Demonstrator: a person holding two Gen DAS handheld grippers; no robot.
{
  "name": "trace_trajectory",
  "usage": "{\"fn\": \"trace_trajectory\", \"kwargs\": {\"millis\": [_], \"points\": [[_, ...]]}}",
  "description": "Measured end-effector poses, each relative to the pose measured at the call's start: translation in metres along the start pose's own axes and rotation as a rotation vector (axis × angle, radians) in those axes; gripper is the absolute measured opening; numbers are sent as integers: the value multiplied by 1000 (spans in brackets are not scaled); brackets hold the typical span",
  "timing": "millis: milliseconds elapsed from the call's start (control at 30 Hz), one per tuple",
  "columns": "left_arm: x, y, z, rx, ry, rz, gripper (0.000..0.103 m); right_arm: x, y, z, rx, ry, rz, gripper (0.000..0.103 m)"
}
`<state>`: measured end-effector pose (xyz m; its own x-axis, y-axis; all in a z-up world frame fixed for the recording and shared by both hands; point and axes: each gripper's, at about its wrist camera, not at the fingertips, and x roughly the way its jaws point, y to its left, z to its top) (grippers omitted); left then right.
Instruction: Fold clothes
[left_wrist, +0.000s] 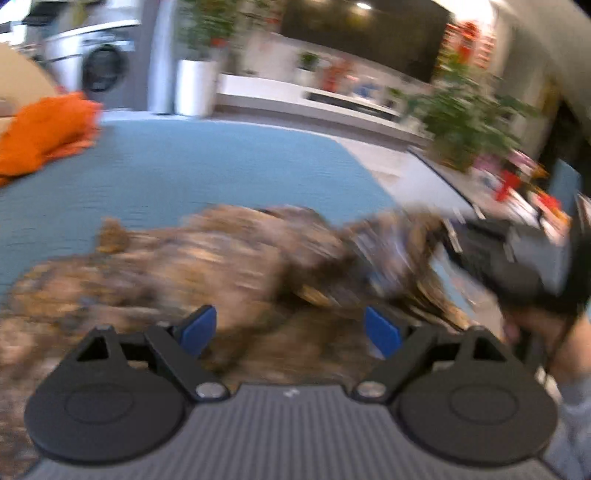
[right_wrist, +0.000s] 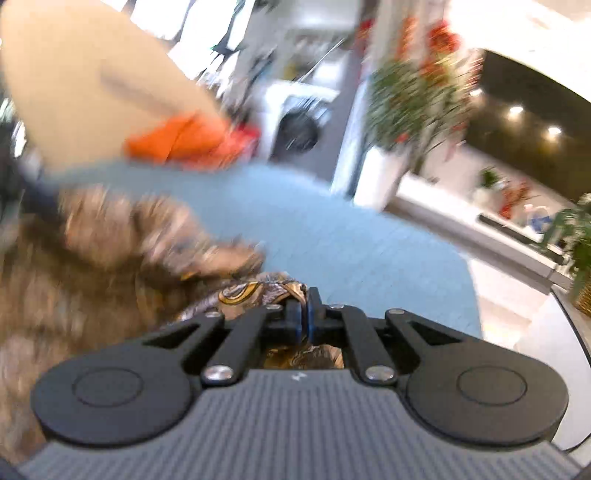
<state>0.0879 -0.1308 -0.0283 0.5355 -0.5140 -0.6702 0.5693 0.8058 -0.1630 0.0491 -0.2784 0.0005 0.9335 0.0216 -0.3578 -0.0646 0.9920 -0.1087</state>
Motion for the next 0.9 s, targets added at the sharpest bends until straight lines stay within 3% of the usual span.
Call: {"fn": "trace_trajectory", "kwargs": {"millis": [133, 233, 300, 400, 500, 633, 667, 733, 833, 900], "points": [[30, -34, -4, 63, 16, -16, 85, -24, -15, 13, 107, -101, 25, 7], [55, -49, 9, 119, -29, 106, 77, -49, -23, 21, 151, -177, 50, 7], [68, -52, 23, 104, -67, 166, 76, -66, -29, 25, 174, -211, 73, 7], [81, -47, 42, 12, -122, 171, 75, -90, -28, 22, 182, -259, 157, 7], [85, -38, 51, -81, -188, 169, 75, -94, -6, 14, 103, -230, 299, 7], [72, -25, 46, -169, -435, 252, 79, -93, 36, 4, -83, -118, 391, 11], [68, -24, 43, -161, -484, 278, 79, -91, 35, 3, -94, -80, 428, 13], [59, -25, 38, -141, -552, 324, 79, -89, 27, 1, -106, -7, 537, 29], [45, -19, 34, -164, -590, 305, 80, -90, -9, -2, -12, 56, 712, 49], [39, -17, 32, -170, -599, 284, 84, -96, -40, -2, 77, -3, 702, 49]]}}
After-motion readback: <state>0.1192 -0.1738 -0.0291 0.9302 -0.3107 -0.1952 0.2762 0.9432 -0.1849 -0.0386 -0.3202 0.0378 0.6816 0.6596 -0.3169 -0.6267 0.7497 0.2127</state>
